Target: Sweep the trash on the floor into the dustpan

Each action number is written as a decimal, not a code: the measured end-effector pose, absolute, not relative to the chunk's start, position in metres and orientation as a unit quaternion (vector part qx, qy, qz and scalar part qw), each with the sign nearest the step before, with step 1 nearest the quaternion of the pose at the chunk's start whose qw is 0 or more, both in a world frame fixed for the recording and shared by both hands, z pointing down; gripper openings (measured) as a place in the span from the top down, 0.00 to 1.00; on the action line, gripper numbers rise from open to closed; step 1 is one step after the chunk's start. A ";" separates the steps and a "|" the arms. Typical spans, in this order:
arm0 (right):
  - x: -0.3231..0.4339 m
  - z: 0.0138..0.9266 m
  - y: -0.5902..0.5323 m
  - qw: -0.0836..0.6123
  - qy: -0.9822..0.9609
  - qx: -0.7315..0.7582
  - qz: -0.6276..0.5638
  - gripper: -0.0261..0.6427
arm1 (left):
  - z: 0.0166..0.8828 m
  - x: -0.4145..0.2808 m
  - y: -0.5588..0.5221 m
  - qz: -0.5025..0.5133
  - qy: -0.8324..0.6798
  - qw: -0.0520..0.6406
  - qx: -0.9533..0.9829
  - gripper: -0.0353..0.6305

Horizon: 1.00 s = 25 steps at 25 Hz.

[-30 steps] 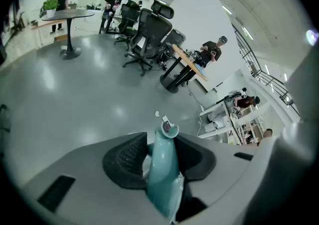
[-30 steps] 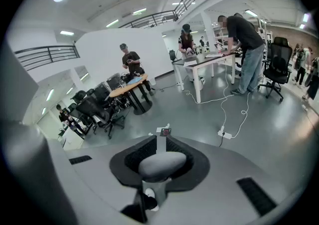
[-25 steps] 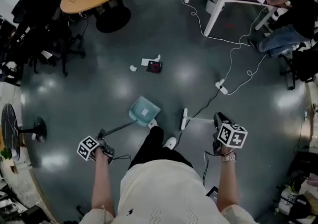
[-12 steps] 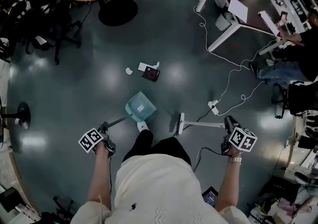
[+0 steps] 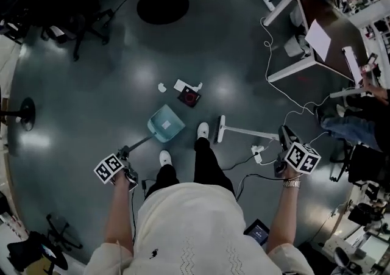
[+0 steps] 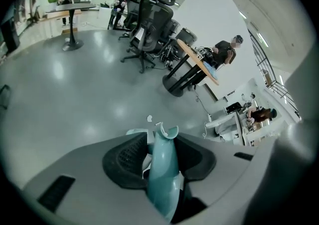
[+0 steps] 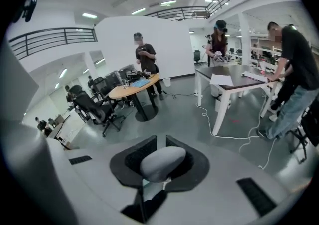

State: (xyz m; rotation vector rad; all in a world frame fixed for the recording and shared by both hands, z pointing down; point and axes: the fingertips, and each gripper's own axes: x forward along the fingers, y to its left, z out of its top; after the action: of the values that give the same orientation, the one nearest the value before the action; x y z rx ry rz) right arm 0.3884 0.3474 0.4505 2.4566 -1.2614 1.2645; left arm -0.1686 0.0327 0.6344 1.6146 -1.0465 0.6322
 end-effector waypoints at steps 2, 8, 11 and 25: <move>0.425 0.463 0.308 0.078 -0.443 0.790 0.417 0.85 | 0.638 -0.149 0.038 0.258 -0.461 0.534 0.660 0.74; 0.502 0.494 0.181 0.149 -0.555 0.736 0.358 0.85 | 0.666 -0.096 0.041 0.247 -0.517 0.538 0.618 0.74; 0.508 0.513 0.147 0.191 -0.608 0.701 0.322 0.85 | 0.683 -0.076 0.047 0.228 -0.546 0.559 0.581 0.74; 0.346 0.564 0.046 0.312 -0.767 0.510 0.232 0.85 | 0.735 -0.008 0.018 0.262 -0.569 0.568 0.534 0.74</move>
State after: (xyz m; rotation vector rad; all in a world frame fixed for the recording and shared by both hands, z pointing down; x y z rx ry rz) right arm 0.3460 0.0462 0.5645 1.3466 -2.0251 0.6111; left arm -0.0076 0.0182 0.7353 1.2552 -1.3370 0.6150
